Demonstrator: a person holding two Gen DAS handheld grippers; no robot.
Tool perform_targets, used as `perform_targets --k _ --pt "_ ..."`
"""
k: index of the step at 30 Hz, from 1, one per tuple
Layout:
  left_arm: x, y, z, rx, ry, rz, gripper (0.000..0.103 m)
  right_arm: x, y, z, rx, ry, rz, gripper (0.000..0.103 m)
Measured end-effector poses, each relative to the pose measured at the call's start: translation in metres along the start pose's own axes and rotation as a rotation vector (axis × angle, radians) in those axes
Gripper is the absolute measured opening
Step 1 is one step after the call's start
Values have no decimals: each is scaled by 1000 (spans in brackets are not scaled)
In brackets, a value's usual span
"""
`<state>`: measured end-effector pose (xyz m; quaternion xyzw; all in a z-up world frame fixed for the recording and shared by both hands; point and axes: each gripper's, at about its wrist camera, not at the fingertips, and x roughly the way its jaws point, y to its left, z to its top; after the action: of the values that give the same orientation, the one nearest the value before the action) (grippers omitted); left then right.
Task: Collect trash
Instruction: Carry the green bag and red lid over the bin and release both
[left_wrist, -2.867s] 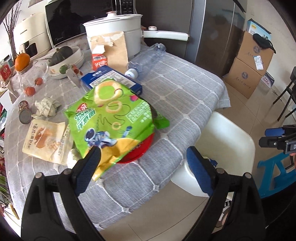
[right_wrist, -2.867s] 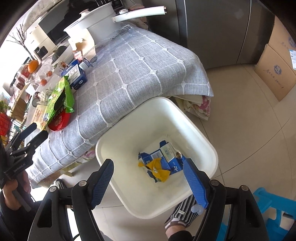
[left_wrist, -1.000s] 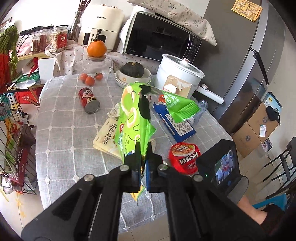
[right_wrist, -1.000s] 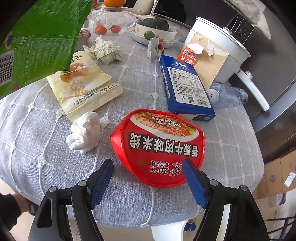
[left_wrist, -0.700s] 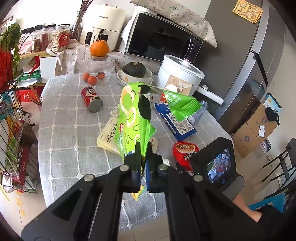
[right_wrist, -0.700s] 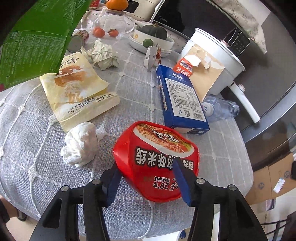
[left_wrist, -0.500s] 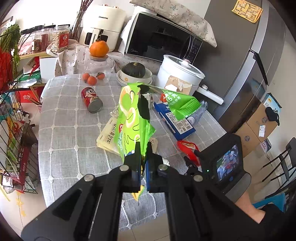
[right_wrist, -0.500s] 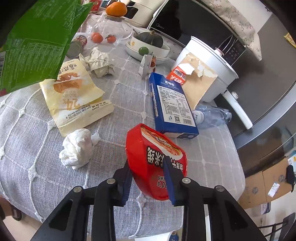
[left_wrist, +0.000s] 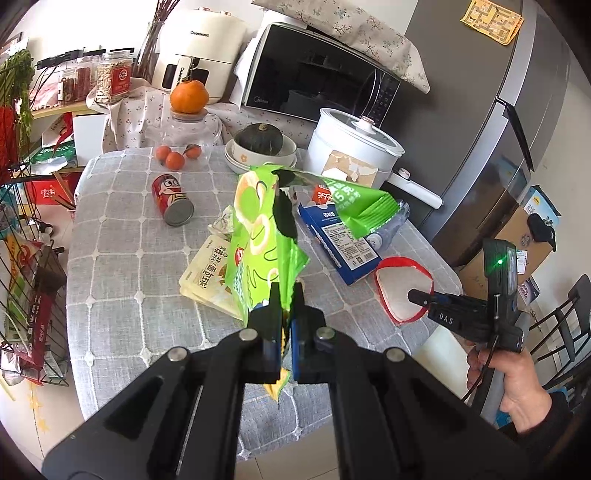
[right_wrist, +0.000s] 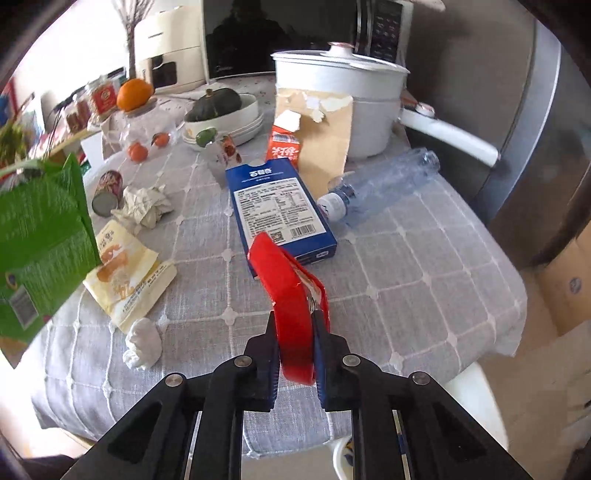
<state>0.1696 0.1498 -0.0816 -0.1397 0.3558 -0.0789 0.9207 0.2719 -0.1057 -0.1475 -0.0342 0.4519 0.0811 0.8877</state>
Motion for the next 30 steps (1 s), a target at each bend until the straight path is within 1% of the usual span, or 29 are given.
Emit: perform_targets --k 4,6,8,16,18,24,30 --pt "2 -6 2 -5 -2 -22 4 0 -30 2 146 22 119 16" --pt "2 -10 4 -9 -1 -43 4 -3 -40 2 197 27 161 16" --pt "2 -14 4 -12 2 -66 4 -7 -49 3 228 27 185 16" --pt "13 -43 -1 -12 50 -168 4 -36 -83 -3 303 13 238 16" --pt "16 -54 -4 0 63 -194 4 -45 -95 -8 323 9 247 16" --pt "26 -93 -16 66 110 -267 4 -76 -137 -28 376 -12 231 16" --pt "39 -140 -34 135 187 -361 4 -98 -183 -56 422 -23 191 16"
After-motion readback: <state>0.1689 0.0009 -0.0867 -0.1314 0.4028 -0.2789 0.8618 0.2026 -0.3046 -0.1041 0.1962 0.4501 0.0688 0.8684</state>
